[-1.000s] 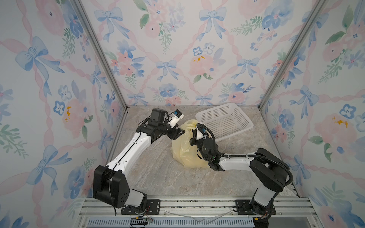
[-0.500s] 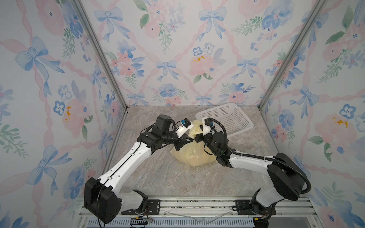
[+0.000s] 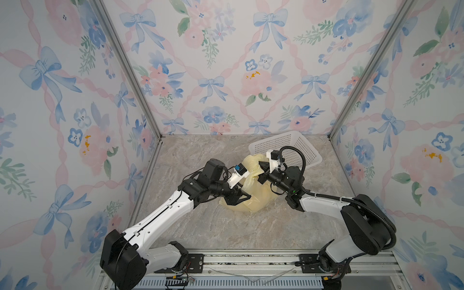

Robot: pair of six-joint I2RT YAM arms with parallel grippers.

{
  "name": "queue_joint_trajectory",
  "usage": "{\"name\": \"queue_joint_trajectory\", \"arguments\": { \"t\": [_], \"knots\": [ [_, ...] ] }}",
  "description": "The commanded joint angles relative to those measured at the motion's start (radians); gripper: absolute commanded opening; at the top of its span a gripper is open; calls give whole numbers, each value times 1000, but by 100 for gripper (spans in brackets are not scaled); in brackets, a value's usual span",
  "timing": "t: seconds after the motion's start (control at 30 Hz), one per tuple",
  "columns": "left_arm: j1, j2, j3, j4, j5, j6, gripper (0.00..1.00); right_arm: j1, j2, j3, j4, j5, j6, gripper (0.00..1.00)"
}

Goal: Place the pears into plastic bags & tie knots
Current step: Tie the plastic bag at the center of the board.

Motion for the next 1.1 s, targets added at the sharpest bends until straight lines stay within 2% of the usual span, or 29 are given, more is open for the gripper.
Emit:
{"name": "queue_joint_trajectory", "arguments": {
  "t": [0.0, 0.1, 0.17, 0.23, 0.37, 0.43, 0.5, 0.57, 0.63, 0.73, 0.8, 1.07],
  "knots": [
    [95, -84, 25, 8, -62, 9, 69, 1, 35, 4, 129, -70, 48, 0],
    [199, -115, 57, 19, -113, 18, 73, 15, 22, 18, 66, -16, 11, 0],
    [229, -98, 78, 37, -189, 28, 76, 20, 9, 15, 51, -7, -3, 0],
    [242, -30, 120, 45, -193, 45, 77, 28, -1, 6, 46, -6, -8, 0],
    [240, 140, 218, 47, -1, 108, 77, 41, -24, 0, -5, 8, -39, 0],
    [238, 223, 264, 47, 136, 139, 76, 49, -43, -4, -34, 39, -56, 0],
    [230, 283, 297, 47, 210, 155, 74, 61, -57, 3, -93, 82, -78, 0],
    [214, 333, 318, 45, 249, 165, 63, 73, -59, 6, -125, 119, -101, 0],
    [203, 365, 324, 45, 283, 165, 40, 80, -50, 7, -138, 184, -102, 0],
    [181, 374, 306, 45, 325, 171, 12, 91, -25, 21, -131, 221, -101, 0],
    [160, 364, 286, 46, 327, 175, 0, 104, -13, 30, -116, 256, -110, 0],
    [108, 272, 178, 37, 315, 150, 0, 124, 34, 55, 22, 370, -126, 0]
  ]
}}
